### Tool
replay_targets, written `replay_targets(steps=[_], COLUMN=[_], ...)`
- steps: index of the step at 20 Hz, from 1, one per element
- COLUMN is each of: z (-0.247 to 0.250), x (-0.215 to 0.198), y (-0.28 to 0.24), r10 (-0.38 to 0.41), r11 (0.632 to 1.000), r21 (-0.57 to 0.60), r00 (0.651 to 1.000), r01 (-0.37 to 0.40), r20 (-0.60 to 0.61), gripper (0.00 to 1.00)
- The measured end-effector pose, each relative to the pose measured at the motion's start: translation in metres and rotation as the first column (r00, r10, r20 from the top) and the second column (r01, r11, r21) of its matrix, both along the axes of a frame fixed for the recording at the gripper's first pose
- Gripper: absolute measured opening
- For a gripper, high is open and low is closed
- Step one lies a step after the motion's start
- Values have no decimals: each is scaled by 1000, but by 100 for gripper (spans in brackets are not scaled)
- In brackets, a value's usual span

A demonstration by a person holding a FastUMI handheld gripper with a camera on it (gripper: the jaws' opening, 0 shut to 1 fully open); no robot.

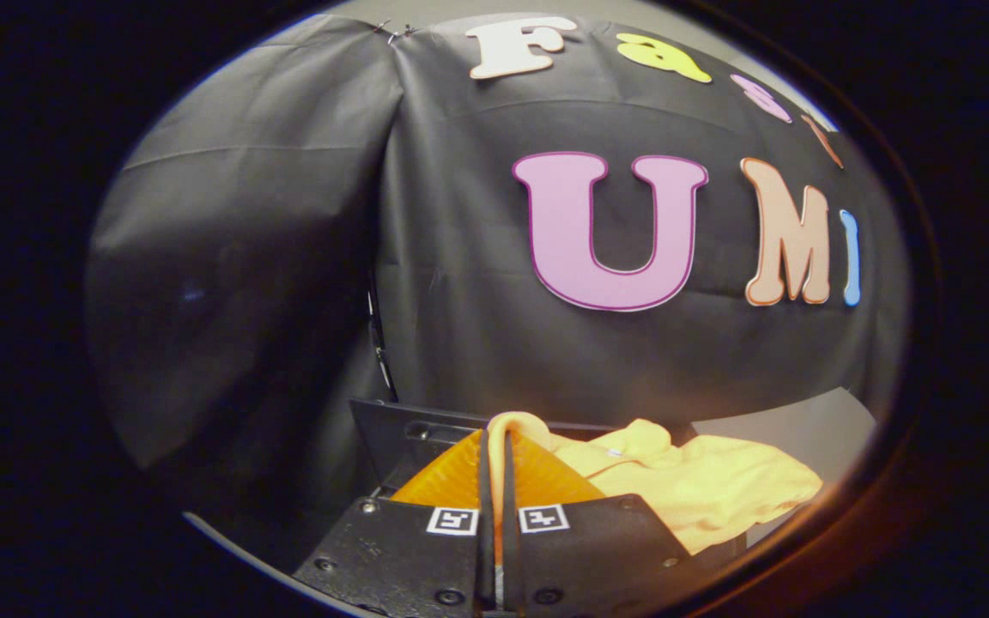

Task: Put the clothes into the washing machine and then close the washing machine lid.

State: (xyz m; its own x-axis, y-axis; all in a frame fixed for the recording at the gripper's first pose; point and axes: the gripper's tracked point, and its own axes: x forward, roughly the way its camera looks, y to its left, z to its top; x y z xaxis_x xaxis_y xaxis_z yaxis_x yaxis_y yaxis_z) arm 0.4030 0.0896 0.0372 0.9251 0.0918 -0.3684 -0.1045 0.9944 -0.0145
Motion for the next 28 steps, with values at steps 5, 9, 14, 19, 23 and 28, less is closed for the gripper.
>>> replay_targets(steps=[5, 9, 14, 19, 23, 28], z=[-51, -82, -90, -48, -24, -24], x=[-12, -17, -8, 19, 44, 84], y=[26, 43, 29, 28, 26, 15], r10=[38, 82, 24, 20, -7, -76], r11=[998, 996, 996, 997, 999, 996], r21=[43, 51, 85, 81, 53, 44], r00=[997, 987, 990, 1000, 999, 996], r01=[-35, -76, -12, -20, 4, 74], r20=[-65, -135, -141, 1, 47, 44], gripper=[4, 6, 46, 85, 98, 97])
